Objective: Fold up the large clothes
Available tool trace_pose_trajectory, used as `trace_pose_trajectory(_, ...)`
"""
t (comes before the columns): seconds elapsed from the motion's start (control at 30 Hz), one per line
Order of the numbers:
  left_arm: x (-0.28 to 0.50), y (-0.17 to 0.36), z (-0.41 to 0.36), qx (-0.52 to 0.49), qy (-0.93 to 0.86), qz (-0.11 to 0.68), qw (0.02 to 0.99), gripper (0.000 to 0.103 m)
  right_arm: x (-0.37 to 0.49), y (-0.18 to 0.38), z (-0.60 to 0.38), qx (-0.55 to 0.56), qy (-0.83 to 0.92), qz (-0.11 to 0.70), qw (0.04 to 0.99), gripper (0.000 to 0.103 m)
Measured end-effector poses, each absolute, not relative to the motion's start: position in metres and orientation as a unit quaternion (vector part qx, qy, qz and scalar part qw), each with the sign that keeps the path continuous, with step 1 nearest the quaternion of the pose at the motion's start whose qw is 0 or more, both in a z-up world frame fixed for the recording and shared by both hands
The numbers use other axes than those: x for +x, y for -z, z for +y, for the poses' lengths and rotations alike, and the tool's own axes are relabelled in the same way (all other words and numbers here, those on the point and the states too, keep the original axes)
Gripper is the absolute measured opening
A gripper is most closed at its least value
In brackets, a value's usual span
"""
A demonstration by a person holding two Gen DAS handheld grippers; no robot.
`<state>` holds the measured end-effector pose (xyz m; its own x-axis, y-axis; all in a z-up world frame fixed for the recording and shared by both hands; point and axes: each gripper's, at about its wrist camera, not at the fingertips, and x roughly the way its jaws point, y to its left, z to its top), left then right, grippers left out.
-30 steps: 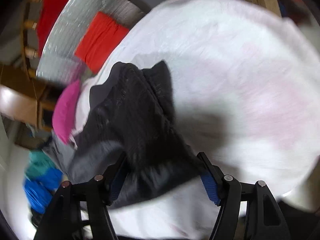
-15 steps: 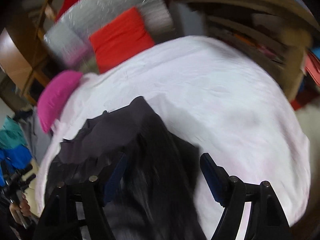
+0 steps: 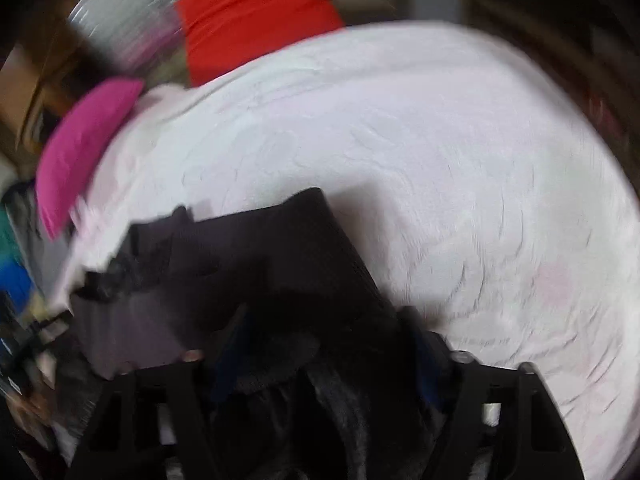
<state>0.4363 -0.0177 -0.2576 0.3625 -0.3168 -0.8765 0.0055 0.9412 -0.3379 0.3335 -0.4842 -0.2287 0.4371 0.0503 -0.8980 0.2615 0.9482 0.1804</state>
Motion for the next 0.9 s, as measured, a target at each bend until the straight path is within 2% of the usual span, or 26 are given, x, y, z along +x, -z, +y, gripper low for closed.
trace_pose_trajectory(0.03, 0.437, 0.259, -0.019, -0.131, 0.090, 0.557, 0.815, 0.043, 0.332, 0.227, -0.477, 0.119, 0.071, 0.528, 0.838, 0.036)
trace_pose_trajectory(0.1, 0.439, 0.260, -0.018, -0.131, 0.090, 0.550, 0.820, 0.035, 0.330, 0.221, -0.469, 0.086, 0.089, 0.523, 0.843, 0.029)
trace_pose_trajectory(0.23, 0.436, 0.248, -0.014, -0.137, 0.098, 0.522, 0.836, 0.018, 0.324, 0.204, -0.469, 0.083, 0.122, 0.483, 0.863, 0.024)
trace_pose_trajectory(0.43, 0.441, 0.230, -0.011, -0.154, 0.095, 0.474, 0.862, 0.015, 0.331, 0.187, -0.485, 0.113, 0.179, 0.405, 0.890, 0.022)
trace_pose_trajectory(0.57, 0.457, 0.262, -0.018, -0.123, 0.055, 0.510, 0.850, 0.015, 0.346, 0.225, -0.504, 0.143, 0.201, 0.438, 0.864, 0.022)
trace_pose_trajectory(0.67, 0.461, 0.271, -0.011, -0.149, 0.058, 0.518, 0.840, 0.015, 0.345, 0.237, -0.520, 0.195, 0.188, 0.454, 0.849, 0.023)
trace_pose_trajectory(0.73, 0.461, 0.266, -0.009, -0.156, 0.059, 0.515, 0.841, 0.018, 0.340, 0.231, -0.525, 0.217, 0.174, 0.447, 0.850, 0.030)
trace_pose_trajectory(0.77, 0.460, 0.265, -0.008, -0.157, 0.057, 0.515, 0.841, 0.018, 0.337, 0.229, -0.526, 0.226, 0.172, 0.444, 0.850, 0.040)
trace_pose_trajectory(0.8, 0.458, 0.262, -0.008, -0.157, 0.055, 0.516, 0.840, 0.018, 0.334, 0.229, -0.526, 0.230, 0.171, 0.443, 0.849, 0.055)
trace_pose_trajectory(0.87, 0.453, 0.256, -0.010, -0.147, 0.050, 0.519, 0.840, 0.020, 0.322, 0.218, -0.527, 0.239, 0.173, 0.431, 0.853, 0.071)
trace_pose_trajectory(0.9, 0.449, 0.251, -0.012, -0.138, 0.049, 0.518, 0.843, 0.023, 0.322, 0.216, -0.522, 0.239, 0.174, 0.422, 0.857, 0.071)
